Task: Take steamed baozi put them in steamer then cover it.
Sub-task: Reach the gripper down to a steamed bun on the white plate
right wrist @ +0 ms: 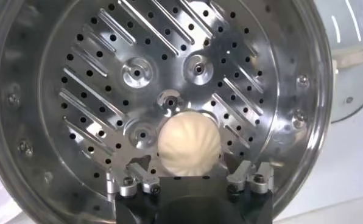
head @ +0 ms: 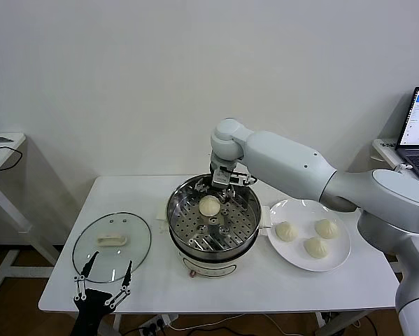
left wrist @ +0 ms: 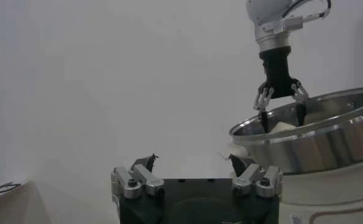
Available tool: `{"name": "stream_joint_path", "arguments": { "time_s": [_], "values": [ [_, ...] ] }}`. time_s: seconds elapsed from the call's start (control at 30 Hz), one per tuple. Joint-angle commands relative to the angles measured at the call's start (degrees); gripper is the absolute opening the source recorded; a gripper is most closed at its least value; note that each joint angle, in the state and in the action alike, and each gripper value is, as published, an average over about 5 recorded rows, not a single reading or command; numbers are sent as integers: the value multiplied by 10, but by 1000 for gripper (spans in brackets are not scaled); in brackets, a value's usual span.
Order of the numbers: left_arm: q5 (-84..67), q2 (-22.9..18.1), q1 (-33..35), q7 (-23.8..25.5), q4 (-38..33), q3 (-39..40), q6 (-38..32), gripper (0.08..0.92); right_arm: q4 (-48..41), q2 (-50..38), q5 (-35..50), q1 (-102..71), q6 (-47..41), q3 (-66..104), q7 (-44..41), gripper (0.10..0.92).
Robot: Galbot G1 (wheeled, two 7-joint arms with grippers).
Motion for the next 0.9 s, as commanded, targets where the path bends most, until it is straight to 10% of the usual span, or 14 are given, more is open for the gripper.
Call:
{"name": "stream_joint_path", "arguments": {
  "time_s": [0.03,0.33,0.9],
  "values": [
    [0,0,-3,0,0,2,2,823,46,-58,69,30,-36,10,-18,822],
    [4,3,-6,-2,2,6,3,823,46,-263,336,137,-268,-99,49,823],
    [12,4,-8,-18,11,7,1,823,-3,-299,324,-22,-371,-188,122,823]
  ]
}}
